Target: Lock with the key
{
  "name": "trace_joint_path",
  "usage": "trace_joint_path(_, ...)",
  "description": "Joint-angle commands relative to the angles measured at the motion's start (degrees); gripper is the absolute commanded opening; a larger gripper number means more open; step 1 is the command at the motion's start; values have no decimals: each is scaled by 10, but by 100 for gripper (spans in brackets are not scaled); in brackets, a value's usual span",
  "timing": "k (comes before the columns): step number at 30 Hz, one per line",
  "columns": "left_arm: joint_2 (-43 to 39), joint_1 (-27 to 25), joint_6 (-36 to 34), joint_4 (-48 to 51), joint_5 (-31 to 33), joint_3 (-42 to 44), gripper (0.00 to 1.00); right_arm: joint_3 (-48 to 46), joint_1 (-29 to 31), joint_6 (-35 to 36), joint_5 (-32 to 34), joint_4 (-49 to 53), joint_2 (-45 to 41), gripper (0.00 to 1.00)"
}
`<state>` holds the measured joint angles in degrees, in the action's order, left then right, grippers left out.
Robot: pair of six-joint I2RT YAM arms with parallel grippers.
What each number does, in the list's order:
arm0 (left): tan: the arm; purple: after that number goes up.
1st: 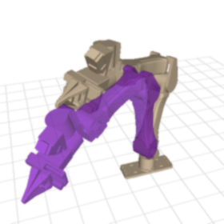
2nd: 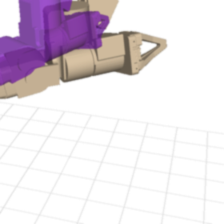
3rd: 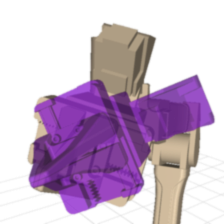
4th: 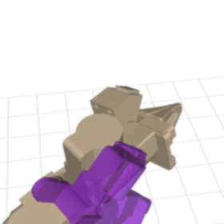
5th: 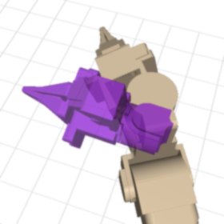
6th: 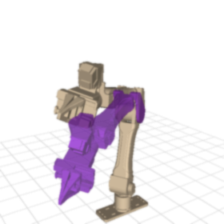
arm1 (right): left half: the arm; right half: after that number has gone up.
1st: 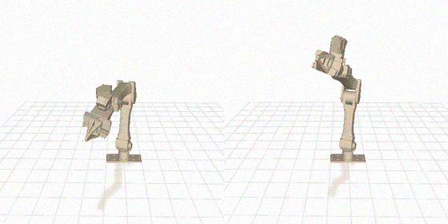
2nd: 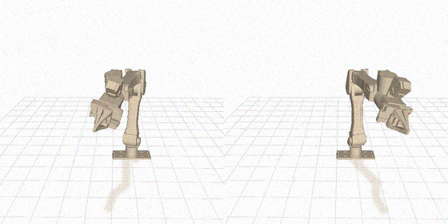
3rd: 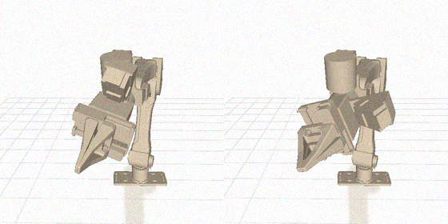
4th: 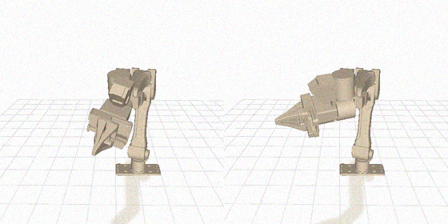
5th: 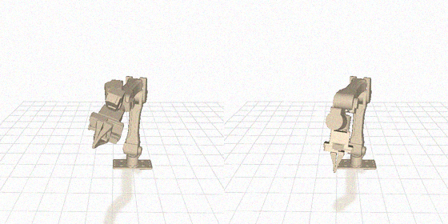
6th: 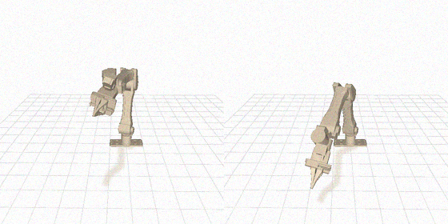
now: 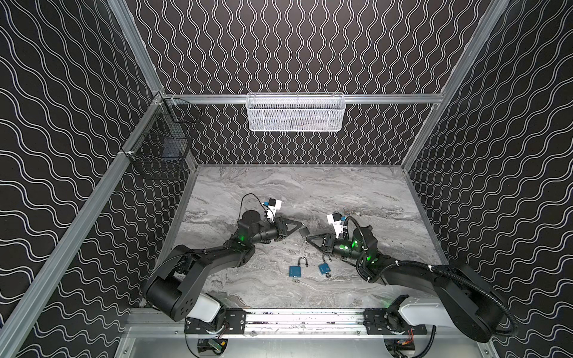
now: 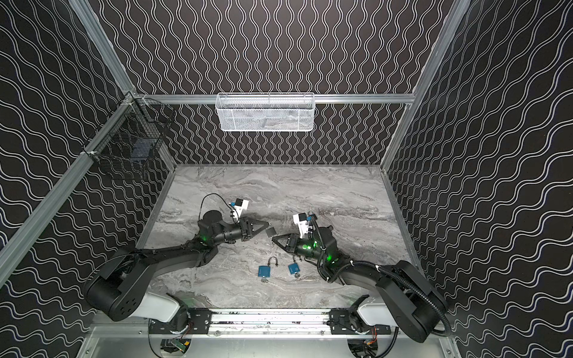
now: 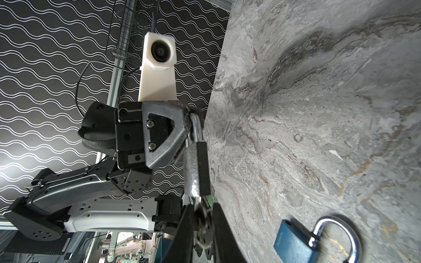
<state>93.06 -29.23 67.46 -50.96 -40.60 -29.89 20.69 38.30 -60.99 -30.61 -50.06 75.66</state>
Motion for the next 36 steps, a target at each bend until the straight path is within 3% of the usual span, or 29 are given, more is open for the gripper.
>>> trace_joint_path(1, 0, 2, 7, -33, 3, 3, 0, 0, 1, -9, 1, -44, 1, 11)
trace_joint_path(7, 2, 2, 13, -46, 5, 9, 0, 3, 1, -4, 0, -38, -2, 0)
trace_joint_path(16, -11, 7, 24, -71, 34, 25, 0, 2, 2, 12, 8, -8, -16, 0)
trace_joint_path(36, -10, 19, 23, -73, 31, 31, 0, 23, 7, 55, 13, 92, -64, 0)
